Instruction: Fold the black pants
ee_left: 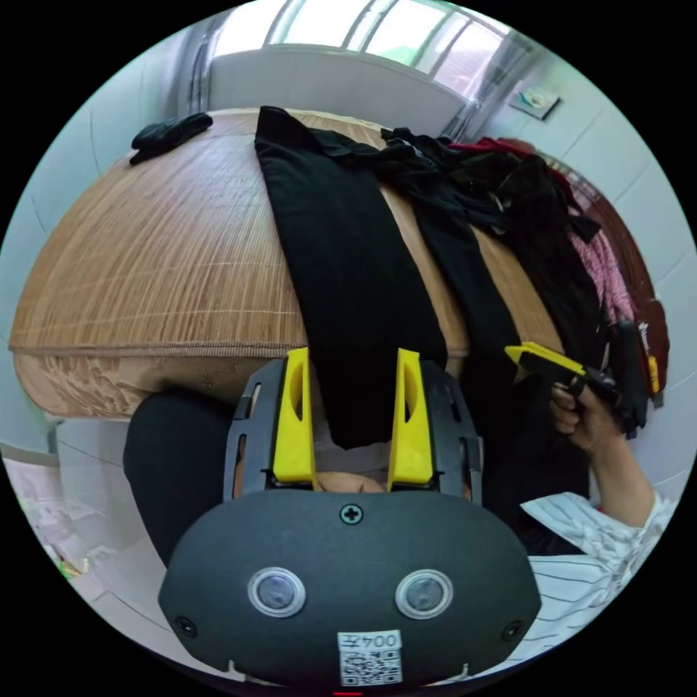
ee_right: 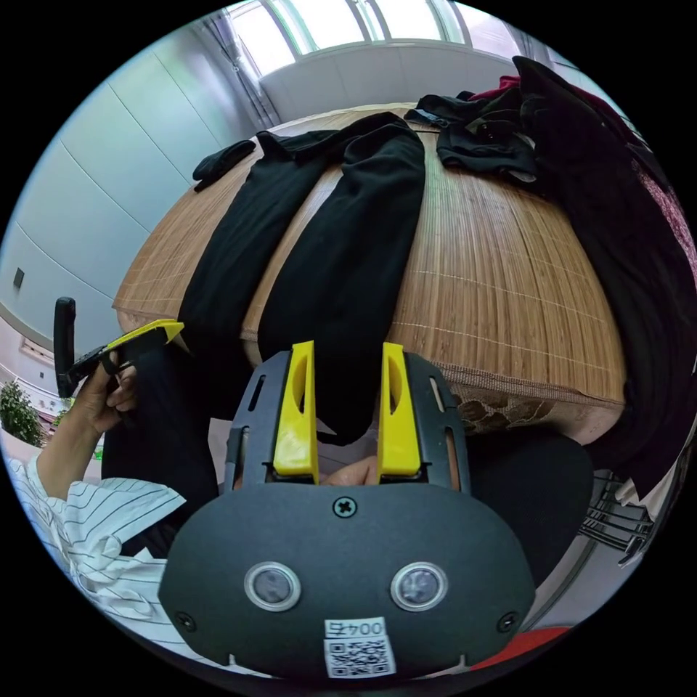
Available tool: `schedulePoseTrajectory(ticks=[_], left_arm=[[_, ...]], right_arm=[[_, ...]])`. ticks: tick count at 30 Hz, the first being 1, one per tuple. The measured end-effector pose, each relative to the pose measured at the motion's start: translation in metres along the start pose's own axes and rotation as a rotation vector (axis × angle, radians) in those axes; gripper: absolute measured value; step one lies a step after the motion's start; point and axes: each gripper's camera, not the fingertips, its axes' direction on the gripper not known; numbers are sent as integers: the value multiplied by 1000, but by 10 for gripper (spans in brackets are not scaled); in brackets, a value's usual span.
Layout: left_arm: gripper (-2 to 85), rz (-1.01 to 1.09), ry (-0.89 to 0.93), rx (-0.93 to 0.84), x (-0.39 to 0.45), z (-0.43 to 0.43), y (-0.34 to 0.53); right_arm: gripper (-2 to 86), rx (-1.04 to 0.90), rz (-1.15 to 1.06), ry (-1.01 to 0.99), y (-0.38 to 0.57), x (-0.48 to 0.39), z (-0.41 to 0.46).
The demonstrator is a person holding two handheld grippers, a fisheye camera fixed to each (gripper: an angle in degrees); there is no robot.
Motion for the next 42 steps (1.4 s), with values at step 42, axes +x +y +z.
schedulePoseTrajectory(ticks=[42], left_arm=[[22,104,109,113,-76,-141,-137]], right_arm=[[68,93,45,-109,-4,133,-11]])
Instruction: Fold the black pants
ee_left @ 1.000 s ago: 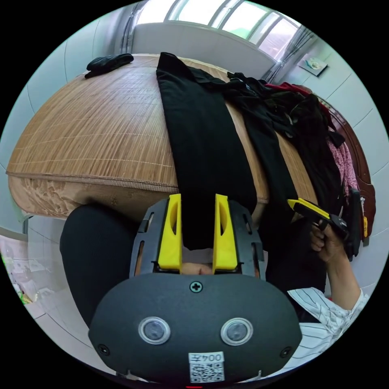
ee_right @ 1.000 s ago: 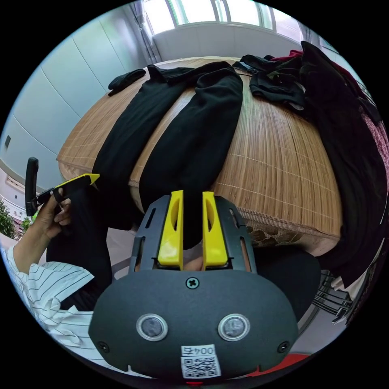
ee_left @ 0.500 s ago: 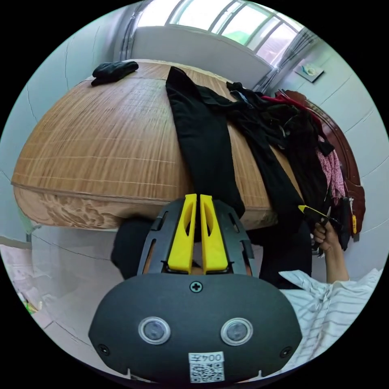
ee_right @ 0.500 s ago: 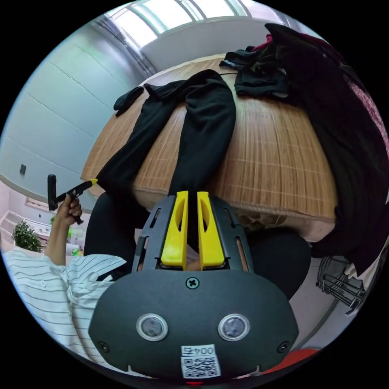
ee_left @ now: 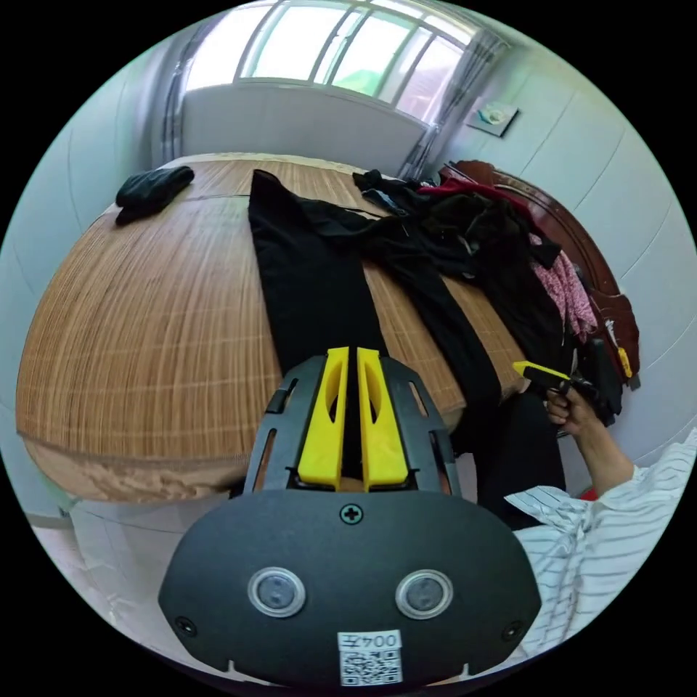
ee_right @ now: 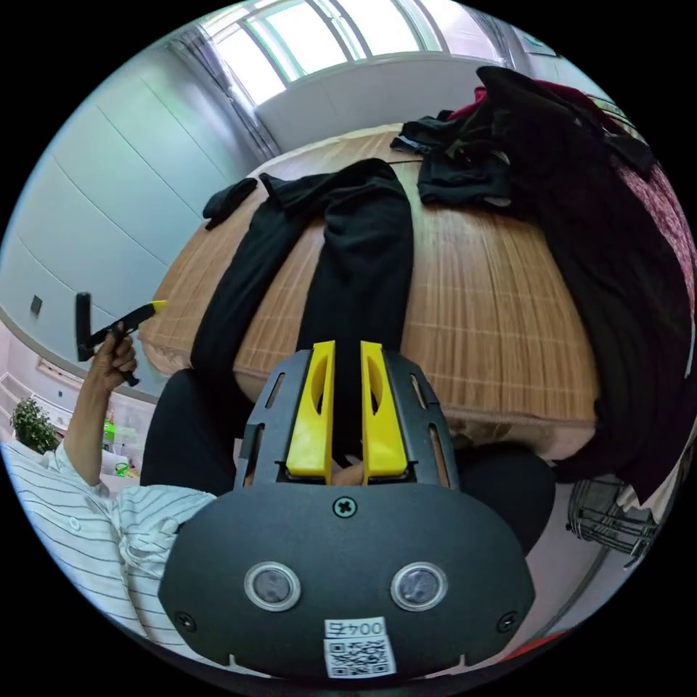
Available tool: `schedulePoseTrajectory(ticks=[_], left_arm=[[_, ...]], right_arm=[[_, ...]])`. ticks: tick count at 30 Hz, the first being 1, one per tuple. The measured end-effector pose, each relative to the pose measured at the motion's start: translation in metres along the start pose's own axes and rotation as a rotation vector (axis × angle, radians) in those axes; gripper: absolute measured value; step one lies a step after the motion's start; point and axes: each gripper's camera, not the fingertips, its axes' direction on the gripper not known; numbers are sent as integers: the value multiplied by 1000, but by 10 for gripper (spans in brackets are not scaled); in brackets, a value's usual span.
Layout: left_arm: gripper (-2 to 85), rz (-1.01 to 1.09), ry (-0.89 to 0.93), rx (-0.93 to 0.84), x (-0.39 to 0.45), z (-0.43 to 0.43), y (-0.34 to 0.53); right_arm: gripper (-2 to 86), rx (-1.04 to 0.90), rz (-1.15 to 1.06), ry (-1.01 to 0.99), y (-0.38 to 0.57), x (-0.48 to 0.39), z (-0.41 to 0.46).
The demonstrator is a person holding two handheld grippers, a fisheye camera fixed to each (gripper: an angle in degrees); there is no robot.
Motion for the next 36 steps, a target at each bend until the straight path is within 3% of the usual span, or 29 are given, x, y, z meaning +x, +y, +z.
schedulePoseTrajectory(ticks=[7,9,11,17,24,28,36], left_arm=[[19,101,-137,-173,-5,101,-80],[20,92,-101,-265,-15,125,-78],[19,-15,-18,-150,-32,120,-69],[17,-13,-18,-138,-33,119,-78],[15,-38,38,-125,-41,119,-87],[15,-36,42,-122,-40,119,-93],[13,-22,24,-114,-35,121,-102]], right_arm=[[91,30,55,-347,-80,12,45],[93,34,96,-442,-114,20,59],[95,24,130,-485,-164,24,84],[119,-47,262,-557,-278,25,178],[130,-110,482,-526,-316,28,270],[45,-47,574,-539,-325,29,285],[15,248,337,-392,-405,-20,213]])
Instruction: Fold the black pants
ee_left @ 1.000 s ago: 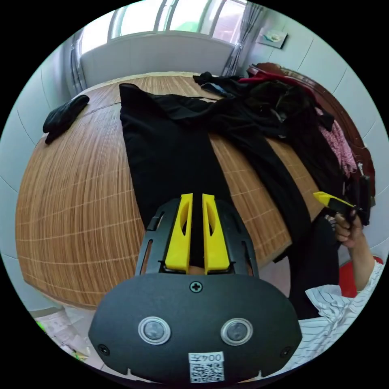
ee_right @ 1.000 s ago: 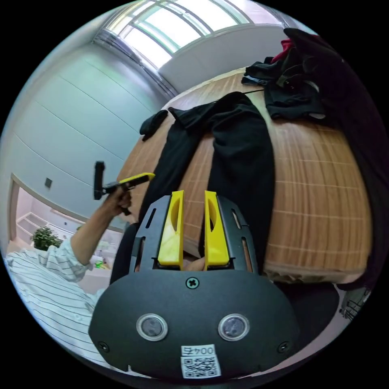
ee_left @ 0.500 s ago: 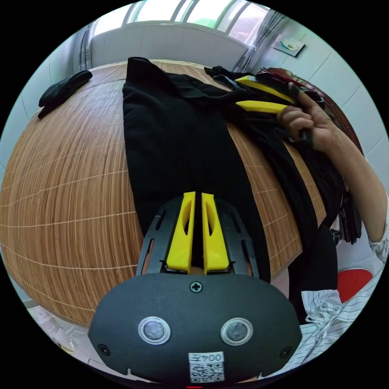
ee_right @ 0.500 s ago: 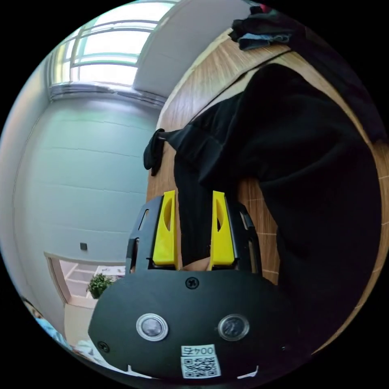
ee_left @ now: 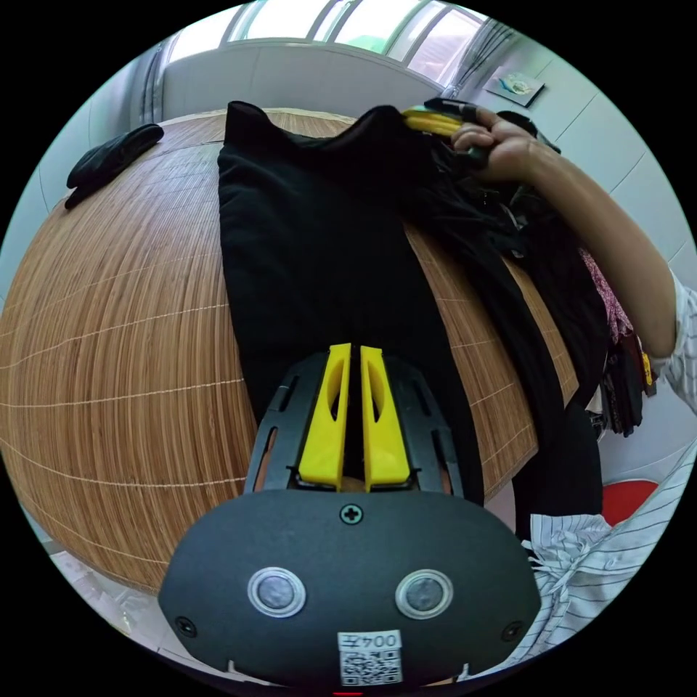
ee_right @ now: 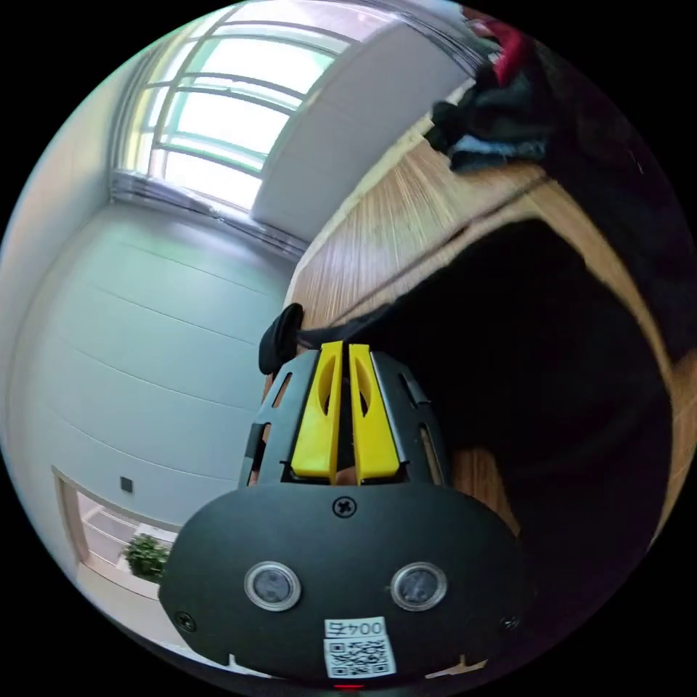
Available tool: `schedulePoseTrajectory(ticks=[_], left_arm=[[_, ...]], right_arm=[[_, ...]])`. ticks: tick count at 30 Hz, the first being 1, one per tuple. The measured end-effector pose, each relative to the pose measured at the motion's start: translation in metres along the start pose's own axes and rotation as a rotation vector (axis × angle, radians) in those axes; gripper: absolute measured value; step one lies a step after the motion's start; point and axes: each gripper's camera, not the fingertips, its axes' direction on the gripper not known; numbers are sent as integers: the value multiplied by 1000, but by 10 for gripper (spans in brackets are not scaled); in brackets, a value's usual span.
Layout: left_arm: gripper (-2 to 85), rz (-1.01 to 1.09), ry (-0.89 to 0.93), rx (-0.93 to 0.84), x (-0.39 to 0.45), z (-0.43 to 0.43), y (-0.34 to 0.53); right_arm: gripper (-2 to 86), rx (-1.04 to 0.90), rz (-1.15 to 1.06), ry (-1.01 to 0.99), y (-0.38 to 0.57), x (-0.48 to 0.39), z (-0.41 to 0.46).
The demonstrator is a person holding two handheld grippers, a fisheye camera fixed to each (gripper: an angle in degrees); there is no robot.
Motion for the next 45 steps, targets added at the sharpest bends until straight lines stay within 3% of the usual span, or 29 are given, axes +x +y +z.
schedulePoseTrajectory(ticks=[4,7,10,12,15,21,26,29,32,35,37,42,45], left_arm=[[13,0,1,4,2,3,-4],[14,19,-42,6,10,5,-6],[15,32,-75,6,17,8,-8],[16,26,-66,7,17,10,-9],[16,20,-54,7,17,12,-11],[17,38,-96,5,29,18,-14],[19,44,-114,4,36,23,-16],[21,61,-155,6,44,25,-17],[26,85,-187,10,53,24,-19],[34,50,-136,-25,53,8,-22],[41,21,-92,45,56,-15,-12],[72,60,-94,37,77,-24,17],[80,61,-114,-83,81,6,23]], right_arm=[[37,73,-192,154,-83,-51,19],[52,31,-351,416,-128,-79,48],[73,81,-394,476,-135,-94,45],[81,166,-493,559,-119,-111,34],[107,142,-649,576,-81,-130,16],[96,77,-948,784,104,-143,-59],[79,-105,-847,861,272,-104,-115],[90,-187,-758,830,318,-82,-119],[105,-373,-711,760,333,-65,-103],[105,-331,-525,627,315,-51,-116],[123,-327,-451,544,302,-57,-130],[162,-348,-546,518,326,-89,-124],[155,-379,-645,662,348,-87,-94]])
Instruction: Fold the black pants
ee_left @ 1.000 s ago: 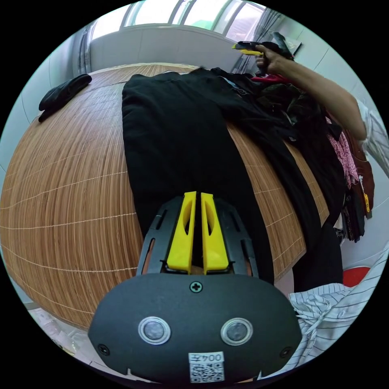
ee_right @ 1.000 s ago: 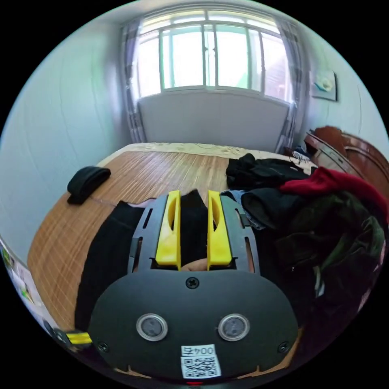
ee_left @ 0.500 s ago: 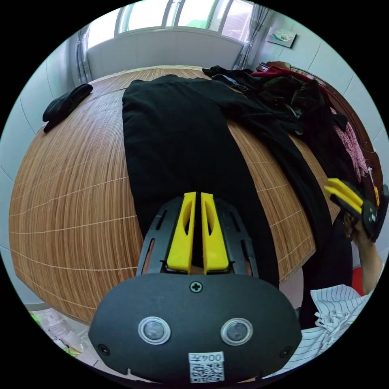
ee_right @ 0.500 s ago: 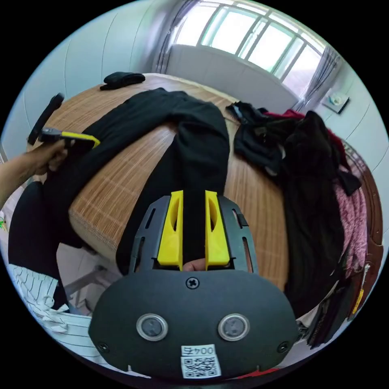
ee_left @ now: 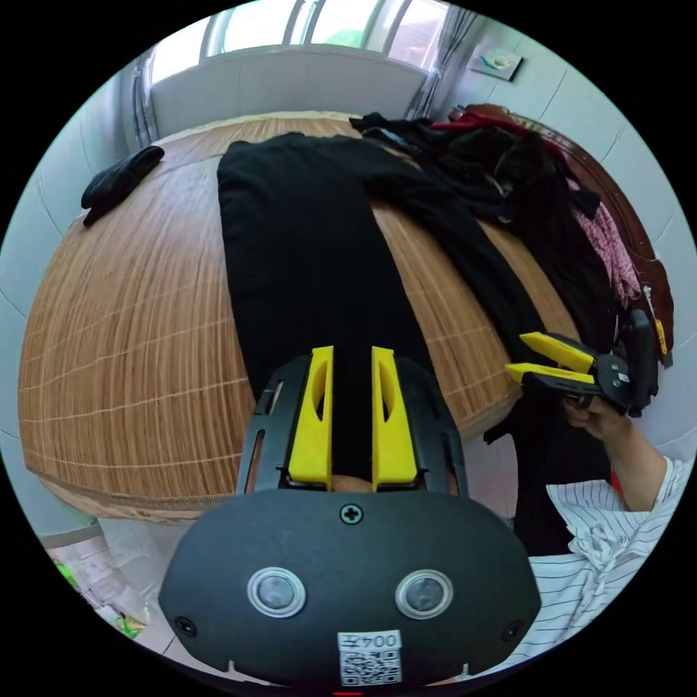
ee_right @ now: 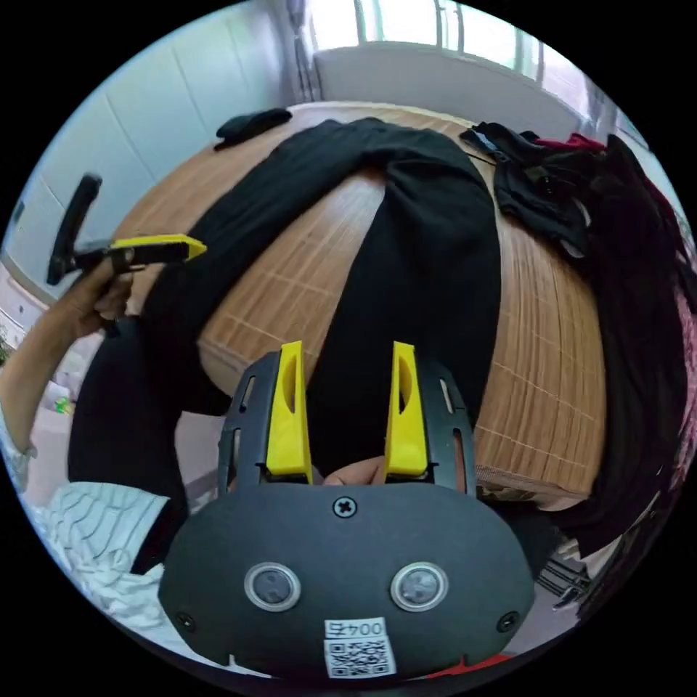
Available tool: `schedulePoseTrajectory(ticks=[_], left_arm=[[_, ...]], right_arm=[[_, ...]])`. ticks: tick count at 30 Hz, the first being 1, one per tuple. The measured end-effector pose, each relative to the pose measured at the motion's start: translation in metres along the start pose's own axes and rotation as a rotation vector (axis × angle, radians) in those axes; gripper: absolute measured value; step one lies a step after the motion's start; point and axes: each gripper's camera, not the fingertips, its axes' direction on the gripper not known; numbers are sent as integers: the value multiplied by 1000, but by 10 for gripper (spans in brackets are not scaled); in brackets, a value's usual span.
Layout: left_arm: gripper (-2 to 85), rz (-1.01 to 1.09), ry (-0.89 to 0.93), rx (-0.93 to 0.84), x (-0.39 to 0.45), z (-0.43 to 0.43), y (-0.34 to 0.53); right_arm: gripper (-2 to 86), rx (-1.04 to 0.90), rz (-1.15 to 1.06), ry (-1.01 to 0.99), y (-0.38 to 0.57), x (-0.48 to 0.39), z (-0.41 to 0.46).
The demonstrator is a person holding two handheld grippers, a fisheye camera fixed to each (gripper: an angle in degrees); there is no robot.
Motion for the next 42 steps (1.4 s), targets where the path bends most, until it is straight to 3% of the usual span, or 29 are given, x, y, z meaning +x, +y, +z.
schedulePoseTrajectory(ticks=[6,11,14,18,21,23,25,29,30,33,35,42], left_arm=[[72,-48,-5,37,-2,11,3],[69,-34,-9,4,0,16,-4],[69,-27,-2,-18,-1,19,-10],[67,-28,15,-22,-3,23,-12],[66,-26,19,-17,-3,27,-12],[65,-19,13,-21,-1,30,-14],[65,-13,9,-26,0,32,-16],[64,-9,4,-23,2,37,-16],[65,-9,2,-22,2,38,-15],[66,10,-27,-22,8,42,-15],[67,15,-55,-24,14,45,-15],[71,65,-94,-44,23,54,-16]], right_arm=[[49,-21,-97,-46,-5,25,-15],[40,-200,-306,-383,-19,99,-51],[41,-230,-431,-460,-13,132,-78],[47,-152,-379,-514,9,153,-91],[46,-198,-372,-504,34,130,-77],[51,-108,-334,-517,49,115,-86],[61,-10,-250,-460,51,115,-96],[86,68,-15,21,33,118,-92],[86,80,1,62,30,117,-91],[88,59,54,35,19,107,-76],[83,-152,-6,43,14,91,-33],[59,-160,-157,84,19,77,-34]])
